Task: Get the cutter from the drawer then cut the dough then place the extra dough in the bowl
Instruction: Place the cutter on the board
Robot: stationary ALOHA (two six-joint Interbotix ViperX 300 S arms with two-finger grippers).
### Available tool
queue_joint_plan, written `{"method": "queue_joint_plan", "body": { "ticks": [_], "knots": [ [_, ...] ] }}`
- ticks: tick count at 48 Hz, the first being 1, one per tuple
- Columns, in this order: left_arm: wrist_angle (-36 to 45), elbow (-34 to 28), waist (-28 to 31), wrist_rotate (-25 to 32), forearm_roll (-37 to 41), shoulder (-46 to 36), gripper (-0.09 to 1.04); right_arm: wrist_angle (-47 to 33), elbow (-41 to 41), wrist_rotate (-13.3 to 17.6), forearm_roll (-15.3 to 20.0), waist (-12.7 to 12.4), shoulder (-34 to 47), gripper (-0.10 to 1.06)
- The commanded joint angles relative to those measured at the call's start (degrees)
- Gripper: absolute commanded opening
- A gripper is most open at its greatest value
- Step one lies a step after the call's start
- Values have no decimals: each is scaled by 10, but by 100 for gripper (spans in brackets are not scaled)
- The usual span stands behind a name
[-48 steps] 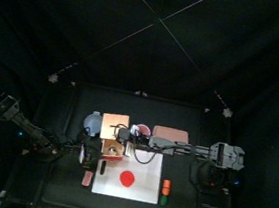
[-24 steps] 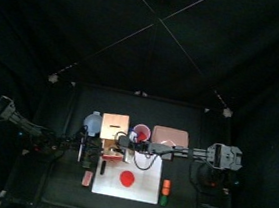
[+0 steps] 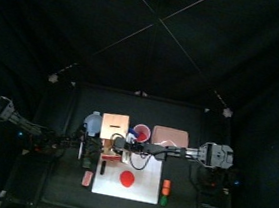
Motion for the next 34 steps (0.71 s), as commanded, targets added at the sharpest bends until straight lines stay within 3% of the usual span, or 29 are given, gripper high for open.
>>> {"method": "queue_joint_plan", "body": {
  "ticks": [1,34],
  "knots": [
    [-4,-5,5,1,1,-2,77,8,-19,0,2,-2,-9,72],
    [-2,1,9,-1,-5,-2,77,87,-82,-3,0,1,45,72]
  ]
}}
